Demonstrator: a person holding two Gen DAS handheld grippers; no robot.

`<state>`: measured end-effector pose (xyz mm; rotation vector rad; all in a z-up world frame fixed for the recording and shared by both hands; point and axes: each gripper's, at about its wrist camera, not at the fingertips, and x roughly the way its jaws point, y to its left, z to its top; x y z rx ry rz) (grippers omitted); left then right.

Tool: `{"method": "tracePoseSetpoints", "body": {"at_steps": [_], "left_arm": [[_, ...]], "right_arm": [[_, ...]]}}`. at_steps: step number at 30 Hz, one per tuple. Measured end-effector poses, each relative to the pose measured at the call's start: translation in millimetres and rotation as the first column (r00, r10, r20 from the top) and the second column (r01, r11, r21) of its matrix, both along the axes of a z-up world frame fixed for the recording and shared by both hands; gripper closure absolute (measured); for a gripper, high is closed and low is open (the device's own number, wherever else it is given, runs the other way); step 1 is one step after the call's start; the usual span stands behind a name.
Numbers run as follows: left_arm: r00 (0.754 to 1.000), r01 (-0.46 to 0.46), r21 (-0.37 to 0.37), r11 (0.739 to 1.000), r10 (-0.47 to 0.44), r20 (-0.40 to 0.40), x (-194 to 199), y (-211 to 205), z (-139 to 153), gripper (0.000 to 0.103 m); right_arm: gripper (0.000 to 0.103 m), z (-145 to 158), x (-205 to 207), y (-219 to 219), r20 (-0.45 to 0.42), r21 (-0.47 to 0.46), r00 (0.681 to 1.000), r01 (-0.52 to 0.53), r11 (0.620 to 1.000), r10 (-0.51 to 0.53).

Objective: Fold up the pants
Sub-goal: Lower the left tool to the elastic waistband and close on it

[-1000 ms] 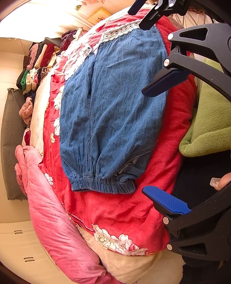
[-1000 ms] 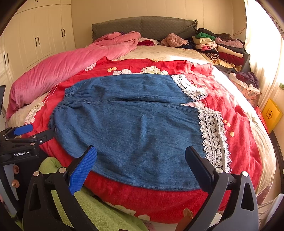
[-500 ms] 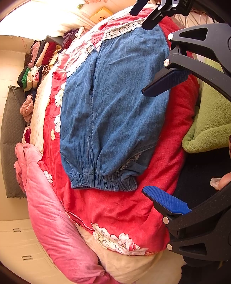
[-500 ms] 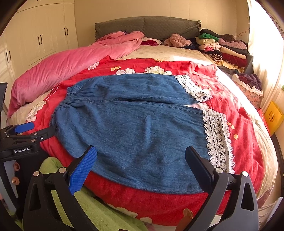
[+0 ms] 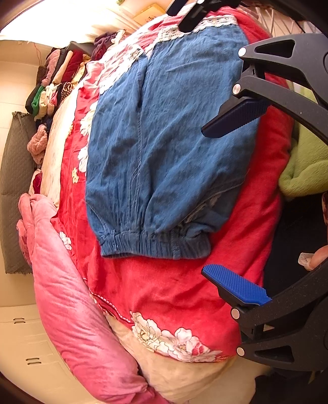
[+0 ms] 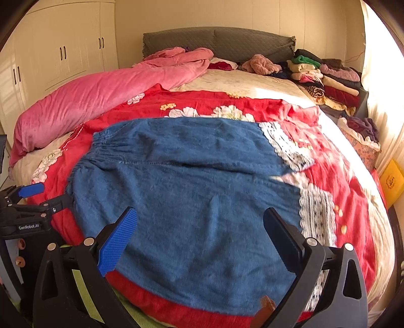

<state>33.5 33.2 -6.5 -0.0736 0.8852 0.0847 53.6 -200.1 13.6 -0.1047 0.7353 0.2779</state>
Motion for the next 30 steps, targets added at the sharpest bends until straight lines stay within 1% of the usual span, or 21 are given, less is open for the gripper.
{"method": "tracePoseSetpoints", "body": {"at_steps": [3,7,10,13,15,23,26,28,30], "left_arm": [[1.0,-0.014,-0.004,1.0,0.014,-0.005,8.8,10.2,-0.4,0.009],[0.999,-0.037,-0.01,0.999,0.037,-0.002,20.9,26.1,1.2,0.009],[0.998,-0.056,-0.012,0.998,0.056,-0.005,31.6,38.1,2.1,0.009],[0.997,-0.073,-0.015,0.997,0.072,-0.009,43.4,51.3,2.9,0.009],[0.997,-0.08,-0.013,0.997,0.08,-0.01,52.3,59.5,3.8,0.009],[0.993,-0.112,0.0,0.994,0.111,-0.025,92.5,91.8,4.0,0.009],[0.993,-0.116,-0.017,0.993,0.115,-0.035,110.7,104.0,2.6,0.009],[0.993,-0.115,-0.038,0.993,0.114,-0.041,122.1,110.0,1.6,0.009],[0.993,-0.113,-0.043,0.993,0.111,-0.05,134.2,114.2,-0.6,0.009]], "right_arm": [[0.004,1.2,21.9,5.4,-0.021,0.009,1.0,-0.013,1.0,0.013],[0.004,3.3,46.6,15.8,-0.008,-0.018,1.0,-0.023,1.0,0.023],[0.004,5.6,64.0,23.3,-0.001,-0.022,0.999,-0.035,0.999,0.035],[0.004,7.8,83.2,34.3,0.01,-0.031,0.998,-0.058,0.998,0.058],[0.004,8.5,96.5,39.7,0.002,-0.021,0.997,-0.073,0.997,0.073],[0.004,11.0,153.0,69.7,-0.004,-0.035,0.99,-0.142,0.989,0.142],[0.004,9.1,172.8,78.1,-0.012,-0.04,0.987,-0.159,0.986,0.158],[0.004,7.2,187.2,84.9,-0.011,-0.055,0.987,-0.163,0.985,0.163],[0.004,4.5,201.6,90.5,-0.015,-0.068,0.985,-0.175,0.982,0.174]]}}
